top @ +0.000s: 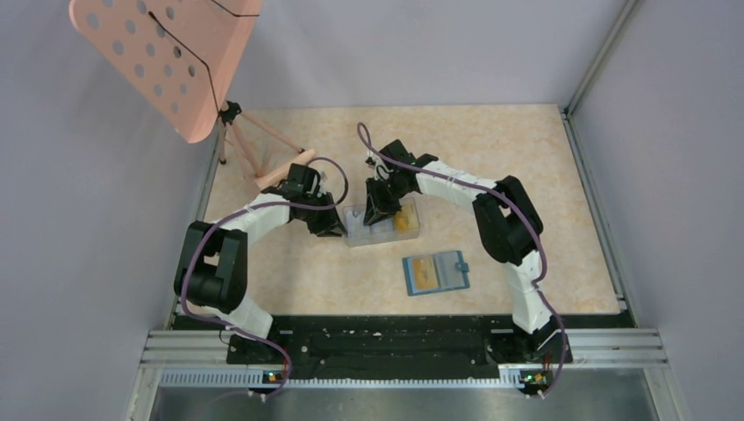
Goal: Put the credit cards into the card holder
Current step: Pick up the credit card from the storage box.
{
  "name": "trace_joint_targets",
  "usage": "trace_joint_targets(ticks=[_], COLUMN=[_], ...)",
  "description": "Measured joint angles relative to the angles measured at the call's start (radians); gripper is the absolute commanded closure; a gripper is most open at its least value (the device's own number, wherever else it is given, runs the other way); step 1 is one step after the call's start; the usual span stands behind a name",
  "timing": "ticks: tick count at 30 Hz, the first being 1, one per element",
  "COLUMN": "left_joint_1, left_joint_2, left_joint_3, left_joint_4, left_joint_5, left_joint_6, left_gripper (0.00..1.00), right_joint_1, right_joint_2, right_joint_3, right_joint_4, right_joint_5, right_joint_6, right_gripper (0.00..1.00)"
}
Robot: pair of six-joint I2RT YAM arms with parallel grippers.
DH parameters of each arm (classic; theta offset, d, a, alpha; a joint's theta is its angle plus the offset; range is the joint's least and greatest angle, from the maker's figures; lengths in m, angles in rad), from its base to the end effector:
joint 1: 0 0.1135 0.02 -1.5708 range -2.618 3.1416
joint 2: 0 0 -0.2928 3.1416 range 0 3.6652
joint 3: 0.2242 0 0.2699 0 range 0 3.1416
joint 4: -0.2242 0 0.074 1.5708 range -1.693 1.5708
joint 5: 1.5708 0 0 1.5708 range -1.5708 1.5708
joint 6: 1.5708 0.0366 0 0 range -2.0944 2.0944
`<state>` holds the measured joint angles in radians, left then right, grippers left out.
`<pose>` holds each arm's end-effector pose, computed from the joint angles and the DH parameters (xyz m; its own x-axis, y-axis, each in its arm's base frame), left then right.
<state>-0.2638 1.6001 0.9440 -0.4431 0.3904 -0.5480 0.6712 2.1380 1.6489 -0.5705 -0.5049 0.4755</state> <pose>0.3079 -0.0976 0.1971 -0.9467 -0.2433 -0.2112 -0.0998 0.8446 -0.5261 0.3724 0.3184 0.1973 -0.9412 -0.2359 -0.2418 -0.3360 0.7268 0.5990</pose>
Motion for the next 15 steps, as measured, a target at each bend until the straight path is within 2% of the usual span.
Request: trace_joint_targets(ticks=[7, 15], left_joint_1=[-0.005, -0.007], left_joint_2=[0.000, 0.002], left_joint_3=[0.000, 0.000], left_joint_4=[0.005, 0.007], left_joint_5=[0.005, 0.005], left_joint_6=[0.001, 0.001], left_gripper=[0.78, 0.78], right_joint_1=[0.000, 0.000], right_joint_2=[0.010, 0.018], right_joint_3=[0.004, 0.006], right_joint_4=[0.005, 0.007], right_joint_5=[-0.047, -0.034], right_joint_6=[0.008, 0.016], right_gripper=[0.88, 0.69])
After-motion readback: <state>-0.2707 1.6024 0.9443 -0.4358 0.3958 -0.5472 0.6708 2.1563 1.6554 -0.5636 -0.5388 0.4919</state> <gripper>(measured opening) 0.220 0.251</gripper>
